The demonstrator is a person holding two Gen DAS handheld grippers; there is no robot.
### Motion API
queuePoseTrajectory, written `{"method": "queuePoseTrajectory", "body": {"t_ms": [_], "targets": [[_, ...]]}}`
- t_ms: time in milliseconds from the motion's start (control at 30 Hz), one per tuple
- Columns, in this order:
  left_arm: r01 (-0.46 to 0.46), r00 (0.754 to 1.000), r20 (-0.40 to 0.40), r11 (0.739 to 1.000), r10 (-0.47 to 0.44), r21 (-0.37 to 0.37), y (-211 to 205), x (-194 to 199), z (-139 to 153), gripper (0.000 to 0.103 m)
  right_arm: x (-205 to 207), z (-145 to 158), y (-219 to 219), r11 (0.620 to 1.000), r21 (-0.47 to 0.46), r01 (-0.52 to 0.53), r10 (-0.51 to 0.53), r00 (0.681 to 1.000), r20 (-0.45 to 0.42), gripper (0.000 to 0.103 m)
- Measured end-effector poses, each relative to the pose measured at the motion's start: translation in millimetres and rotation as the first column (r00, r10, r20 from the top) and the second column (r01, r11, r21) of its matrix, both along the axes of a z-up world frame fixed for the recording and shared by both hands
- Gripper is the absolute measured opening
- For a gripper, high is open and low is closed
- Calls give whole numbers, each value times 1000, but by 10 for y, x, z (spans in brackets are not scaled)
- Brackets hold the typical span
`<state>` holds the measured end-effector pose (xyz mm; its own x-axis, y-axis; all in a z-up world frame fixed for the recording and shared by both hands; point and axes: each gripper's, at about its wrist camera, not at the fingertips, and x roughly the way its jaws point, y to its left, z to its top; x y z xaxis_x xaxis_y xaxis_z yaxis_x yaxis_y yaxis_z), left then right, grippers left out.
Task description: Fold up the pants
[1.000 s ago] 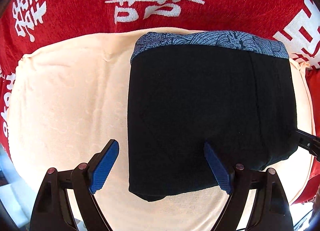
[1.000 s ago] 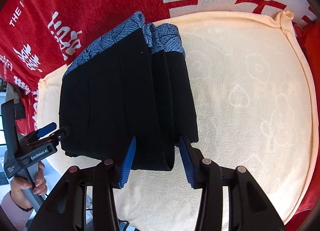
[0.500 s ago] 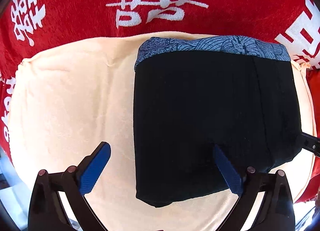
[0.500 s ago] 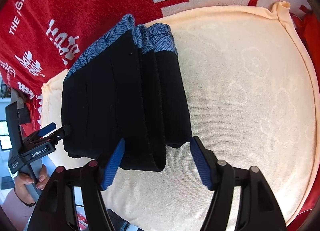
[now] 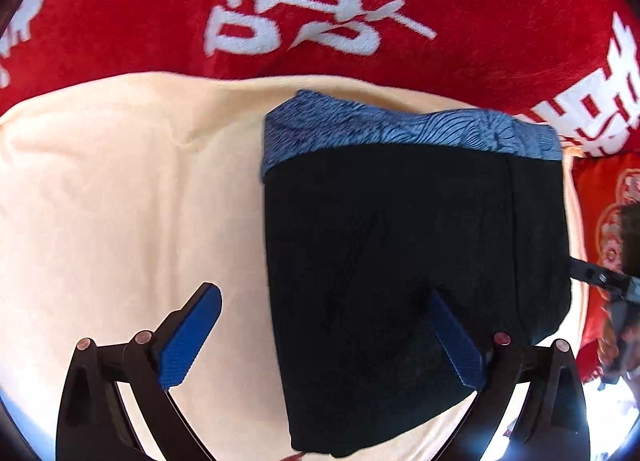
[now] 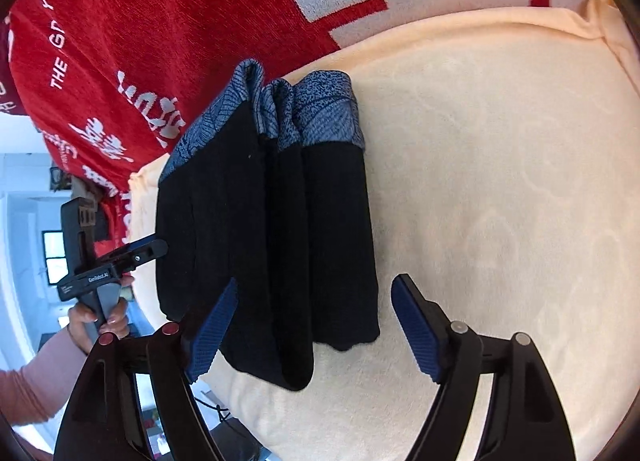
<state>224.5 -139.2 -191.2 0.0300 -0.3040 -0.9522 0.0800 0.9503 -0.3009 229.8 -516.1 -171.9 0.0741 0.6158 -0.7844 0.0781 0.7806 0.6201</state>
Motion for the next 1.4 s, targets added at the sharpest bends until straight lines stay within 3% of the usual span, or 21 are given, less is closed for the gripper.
{"method": "queuePoseTrajectory", "body": {"t_ms": [167,333,500,567,600,667,767,833,1167,1400], "targets": [[31,999,-10,993,-33,-118,49,109,-209,102,129,-271,-41,987,162,-11,16,999,-33,82],[-15,998,-62,968,-1,-249,43,169,-435,102,232,-375,87,977,204,-55,59,998,-14,86],[-32,999,-38,970,23,-239,-20,78,-424,103,315,-428,106,980,200,9,8,997,-81,85],[-51,998,-41,974,43,-221,-24,56,-401,102,316,-389,102,988,152,11,3,996,-93,75],[-56,998,-34,975,50,-214,-24,37,-316,98,315,-362,118,990,138,16,-3,995,-95,72],[-50,999,4,979,52,-199,-27,-14,-207,85,285,-304,109,989,143,47,-33,994,-101,54],[-51,998,35,979,59,-198,-28,-60,-20,68,219,-149,138,985,157,65,-53,995,-78,45],[-52,997,38,978,61,-203,5,-91,90,63,155,-46,171,983,168,76,-65,995,-70,42],[25,998,69,979,-11,-202,324,-567,566,63,-605,387,452,972,193,133,-123,990,-67,42],[31,999,44,986,-24,-164,807,-1076,578,63,-1104,243,840,969,199,146,-129,987,-97,42]]}}
